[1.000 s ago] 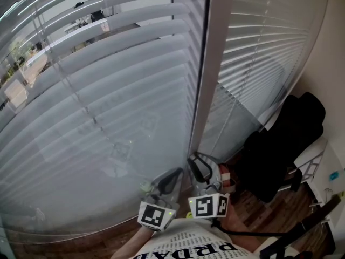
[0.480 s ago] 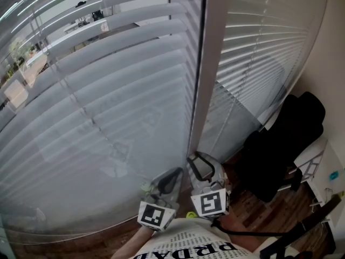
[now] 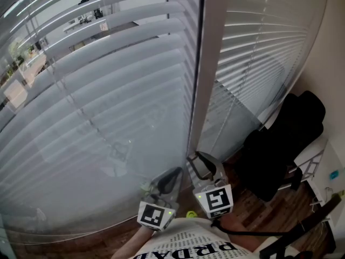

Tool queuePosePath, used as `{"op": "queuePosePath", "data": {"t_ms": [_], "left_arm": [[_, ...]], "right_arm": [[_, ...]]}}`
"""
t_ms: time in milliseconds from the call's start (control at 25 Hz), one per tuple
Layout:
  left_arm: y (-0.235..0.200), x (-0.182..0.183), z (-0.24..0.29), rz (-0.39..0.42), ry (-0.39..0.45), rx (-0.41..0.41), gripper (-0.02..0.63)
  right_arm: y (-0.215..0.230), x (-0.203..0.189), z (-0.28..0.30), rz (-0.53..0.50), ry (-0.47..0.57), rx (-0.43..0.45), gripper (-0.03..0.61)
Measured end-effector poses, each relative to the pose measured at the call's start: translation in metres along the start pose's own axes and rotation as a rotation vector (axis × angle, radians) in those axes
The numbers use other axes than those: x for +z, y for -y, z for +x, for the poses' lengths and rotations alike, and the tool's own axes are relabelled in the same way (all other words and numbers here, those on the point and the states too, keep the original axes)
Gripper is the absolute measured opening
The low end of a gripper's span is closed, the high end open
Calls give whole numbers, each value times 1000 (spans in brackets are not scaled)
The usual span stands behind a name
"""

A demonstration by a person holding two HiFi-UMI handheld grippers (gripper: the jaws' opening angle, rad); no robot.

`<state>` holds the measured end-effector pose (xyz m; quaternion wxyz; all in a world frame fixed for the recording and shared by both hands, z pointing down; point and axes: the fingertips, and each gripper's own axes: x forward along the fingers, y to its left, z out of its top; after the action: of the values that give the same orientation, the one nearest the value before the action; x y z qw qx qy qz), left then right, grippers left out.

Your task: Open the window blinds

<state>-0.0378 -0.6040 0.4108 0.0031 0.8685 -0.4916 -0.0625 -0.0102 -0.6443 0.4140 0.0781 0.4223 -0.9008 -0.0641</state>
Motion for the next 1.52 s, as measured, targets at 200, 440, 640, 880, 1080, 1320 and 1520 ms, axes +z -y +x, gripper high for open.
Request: {"op": "queuePosePath", "data": {"t_ms": [200,440,640,880,1080,1320,1520], "left_arm": [[0,0,0,0,2,1,8],[0,0,0,-6,-4,7,8],[0,0,1,-7,-3,8,8],[0,1,1,-11,-3,11,8],[0,1,1,-15,-1,14,8],[-1,3,-1,-11,-3,21,8],[-1,4,-3,-7,-2,24,8]], "right_arm": [[2,-3,-1,168,20,7,135],[4,-5,-1,340,43,28,135],[5,-5,-1,474,67,54,137],[6,-6,-1,566,94,66,137],[9,-4,-2,676,134,80,137],[9,-5,-1,636,127,76,137],[6,0,-4,299,62,67,138]]}}
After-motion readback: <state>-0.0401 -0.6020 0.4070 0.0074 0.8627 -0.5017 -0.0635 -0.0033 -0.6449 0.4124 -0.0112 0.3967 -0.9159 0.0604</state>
